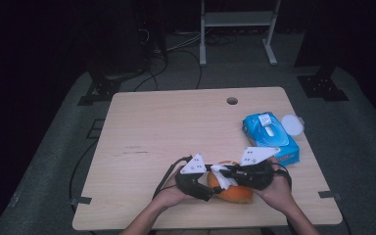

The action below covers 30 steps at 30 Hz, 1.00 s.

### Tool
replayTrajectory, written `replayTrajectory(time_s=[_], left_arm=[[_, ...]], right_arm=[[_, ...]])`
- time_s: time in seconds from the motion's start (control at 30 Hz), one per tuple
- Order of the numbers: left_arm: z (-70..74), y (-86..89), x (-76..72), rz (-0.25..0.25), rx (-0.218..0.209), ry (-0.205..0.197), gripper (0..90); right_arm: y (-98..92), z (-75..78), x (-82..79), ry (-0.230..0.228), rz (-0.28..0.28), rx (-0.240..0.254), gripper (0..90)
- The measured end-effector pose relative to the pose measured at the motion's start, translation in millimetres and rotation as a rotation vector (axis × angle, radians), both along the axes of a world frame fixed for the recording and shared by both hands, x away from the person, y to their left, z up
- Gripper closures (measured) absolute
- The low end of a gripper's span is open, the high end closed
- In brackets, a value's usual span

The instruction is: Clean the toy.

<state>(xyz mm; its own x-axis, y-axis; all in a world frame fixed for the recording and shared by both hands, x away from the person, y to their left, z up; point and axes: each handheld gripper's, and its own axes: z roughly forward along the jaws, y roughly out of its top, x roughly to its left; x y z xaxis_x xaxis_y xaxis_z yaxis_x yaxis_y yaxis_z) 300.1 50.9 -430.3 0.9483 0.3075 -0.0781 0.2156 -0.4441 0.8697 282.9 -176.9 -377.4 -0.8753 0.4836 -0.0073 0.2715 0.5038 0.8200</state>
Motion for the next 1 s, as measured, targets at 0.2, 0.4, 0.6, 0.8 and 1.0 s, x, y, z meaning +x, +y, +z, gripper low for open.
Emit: replayTrajectory(time_s=[0.2,0.4,0.6,0.8,1.0], left_arm=[[-0.5,-1.3,2.5,-0.012,-0.006,0.029,17.1],[-1.0,-9.9,-2.3,-0.024,0.032,-0.001,7.2],[-0.4,-0.1,0.6,-0.030,0.047,-0.037,28.6],[-6.5,23.7,15.8,0.017,0.001,0.011,28.7],[-2.5,20.2,16.9,-0.003,-0.061,0.048,11.1]], right_arm=[[-22.0,-4.7,8.7,0.046,-0.060,0.028,81.6],[0.6,-8.9,2.7,0.040,0.007,0.021,81.2],[-0.4,-6.1,2.8,0.032,0.005,0.025,81.8],[-24.7,-8.2,11.1,0.047,-0.060,0.019,81.7],[-20.9,-16.4,11.9,0.071,-0.051,0.032,81.7]])
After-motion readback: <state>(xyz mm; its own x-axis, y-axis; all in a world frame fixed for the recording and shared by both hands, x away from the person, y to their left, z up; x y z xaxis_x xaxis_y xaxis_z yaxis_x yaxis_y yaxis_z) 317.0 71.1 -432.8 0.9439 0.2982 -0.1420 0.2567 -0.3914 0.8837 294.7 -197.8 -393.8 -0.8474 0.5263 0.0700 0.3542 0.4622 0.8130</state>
